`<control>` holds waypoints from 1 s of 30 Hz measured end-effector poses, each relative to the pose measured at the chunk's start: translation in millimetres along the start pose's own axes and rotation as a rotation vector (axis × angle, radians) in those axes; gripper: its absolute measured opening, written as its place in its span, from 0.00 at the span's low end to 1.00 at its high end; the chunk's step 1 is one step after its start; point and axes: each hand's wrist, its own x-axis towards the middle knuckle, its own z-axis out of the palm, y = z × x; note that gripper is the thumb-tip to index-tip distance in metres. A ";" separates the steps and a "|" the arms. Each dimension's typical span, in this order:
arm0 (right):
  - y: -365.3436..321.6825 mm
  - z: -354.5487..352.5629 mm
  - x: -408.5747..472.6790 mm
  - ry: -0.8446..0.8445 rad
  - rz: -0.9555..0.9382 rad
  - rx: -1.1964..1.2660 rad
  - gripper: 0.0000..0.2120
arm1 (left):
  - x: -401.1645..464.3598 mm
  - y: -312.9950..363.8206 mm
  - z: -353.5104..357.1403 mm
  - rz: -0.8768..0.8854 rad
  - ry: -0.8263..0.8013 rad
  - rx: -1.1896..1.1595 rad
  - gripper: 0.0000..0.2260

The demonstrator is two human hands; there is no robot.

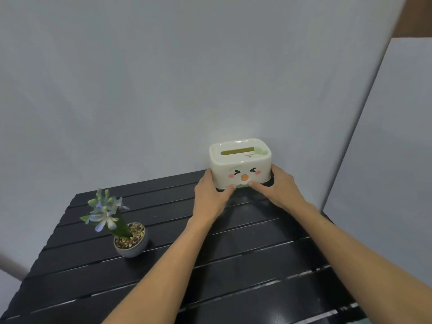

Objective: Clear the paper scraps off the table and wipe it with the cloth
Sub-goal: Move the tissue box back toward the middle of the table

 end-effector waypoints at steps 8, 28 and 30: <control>-17.4 6.1 -38.4 0.050 -0.009 -0.007 0.32 | -28.3 -0.9 -19.3 -0.027 0.041 -0.034 0.26; -86.9 25.7 -170.1 0.023 0.101 -0.086 0.33 | -141.3 -14.2 -97.8 -0.099 0.020 -0.139 0.28; -88.3 25.9 -177.8 0.024 0.113 -0.103 0.32 | -146.9 -13.9 -101.0 -0.100 0.011 -0.144 0.28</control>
